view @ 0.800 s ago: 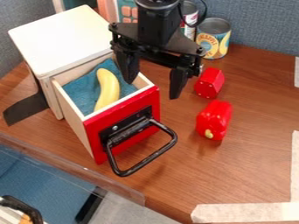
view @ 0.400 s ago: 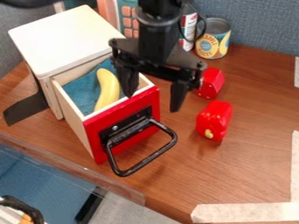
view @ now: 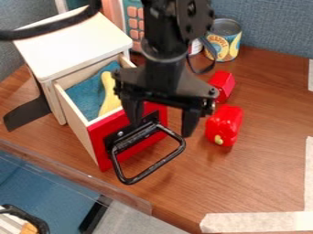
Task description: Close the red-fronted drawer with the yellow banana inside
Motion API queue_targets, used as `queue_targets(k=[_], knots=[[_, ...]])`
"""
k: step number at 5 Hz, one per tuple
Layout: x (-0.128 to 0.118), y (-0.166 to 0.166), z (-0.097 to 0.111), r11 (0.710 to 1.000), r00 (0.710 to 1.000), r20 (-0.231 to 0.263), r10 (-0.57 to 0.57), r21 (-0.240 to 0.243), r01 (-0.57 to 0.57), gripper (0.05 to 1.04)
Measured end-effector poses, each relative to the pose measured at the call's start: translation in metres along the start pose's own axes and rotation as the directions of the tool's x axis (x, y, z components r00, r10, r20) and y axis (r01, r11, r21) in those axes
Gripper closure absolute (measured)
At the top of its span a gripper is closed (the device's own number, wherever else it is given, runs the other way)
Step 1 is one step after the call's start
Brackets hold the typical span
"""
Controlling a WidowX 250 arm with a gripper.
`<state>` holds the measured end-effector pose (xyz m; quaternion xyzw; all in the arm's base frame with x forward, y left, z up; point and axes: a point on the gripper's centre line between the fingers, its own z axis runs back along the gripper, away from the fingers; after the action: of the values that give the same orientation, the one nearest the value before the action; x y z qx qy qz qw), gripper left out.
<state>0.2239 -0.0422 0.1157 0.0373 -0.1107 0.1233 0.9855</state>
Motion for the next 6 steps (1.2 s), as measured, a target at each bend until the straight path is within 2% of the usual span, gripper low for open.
queue_targets(k=[1,2,3,4,5,6], knots=[[-0.011,-0.004,-0.007,0.986,0.985,0.048,0.165,0.001,-0.165,0.083],[-0.02,-0.011,-0.019,0.942,0.94,0.064,0.334,-0.019,-0.334,0.083],[-0.031,-0.016,-0.037,0.883,0.883,0.023,0.468,-0.039,-0.467,0.083],[-0.037,-0.02,-0.049,0.819,0.824,-0.042,0.566,-0.092,-0.567,0.083],[-0.039,-0.021,-0.056,0.764,0.775,-0.078,0.627,-0.133,-0.631,0.083],[-0.044,-0.018,-0.063,0.697,0.715,-0.108,0.69,-0.166,-0.698,0.083]])
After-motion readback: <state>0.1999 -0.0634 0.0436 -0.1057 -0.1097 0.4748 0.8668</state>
